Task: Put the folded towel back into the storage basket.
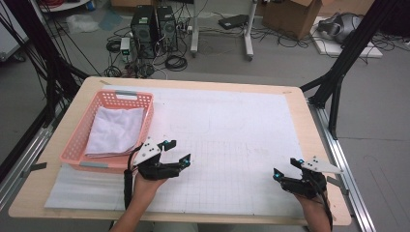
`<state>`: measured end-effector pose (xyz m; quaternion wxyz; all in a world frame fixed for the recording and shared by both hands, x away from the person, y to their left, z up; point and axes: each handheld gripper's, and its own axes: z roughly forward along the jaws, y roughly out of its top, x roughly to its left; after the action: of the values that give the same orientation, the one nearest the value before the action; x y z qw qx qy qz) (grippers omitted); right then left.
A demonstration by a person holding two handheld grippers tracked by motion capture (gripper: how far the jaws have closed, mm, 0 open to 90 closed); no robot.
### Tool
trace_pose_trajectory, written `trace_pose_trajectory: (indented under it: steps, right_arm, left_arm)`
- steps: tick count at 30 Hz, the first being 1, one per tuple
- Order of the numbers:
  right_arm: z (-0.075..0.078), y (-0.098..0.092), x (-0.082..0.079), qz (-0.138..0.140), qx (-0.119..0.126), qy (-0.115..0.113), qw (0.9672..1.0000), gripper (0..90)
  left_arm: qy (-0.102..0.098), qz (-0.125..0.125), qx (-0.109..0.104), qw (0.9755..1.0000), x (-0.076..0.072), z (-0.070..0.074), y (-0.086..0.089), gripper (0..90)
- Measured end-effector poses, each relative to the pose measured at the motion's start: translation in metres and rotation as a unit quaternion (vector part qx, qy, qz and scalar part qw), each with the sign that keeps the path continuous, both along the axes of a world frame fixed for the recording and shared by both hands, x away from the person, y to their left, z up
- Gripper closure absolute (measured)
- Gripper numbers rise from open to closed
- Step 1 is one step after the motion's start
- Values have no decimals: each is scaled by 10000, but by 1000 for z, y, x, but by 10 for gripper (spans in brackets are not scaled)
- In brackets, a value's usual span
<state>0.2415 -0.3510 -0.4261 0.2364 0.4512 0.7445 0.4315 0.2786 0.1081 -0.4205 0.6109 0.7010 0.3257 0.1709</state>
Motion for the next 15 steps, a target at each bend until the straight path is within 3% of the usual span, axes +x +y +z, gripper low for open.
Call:
trace_pose_trajectory:
  steps: [15]
  right_arm:
    - [-1, -1, 0, -10, -7, -4, 10000, 209]
  left_arm:
    - [38, -13, 68, 10000, 0, -3, -2, 250]
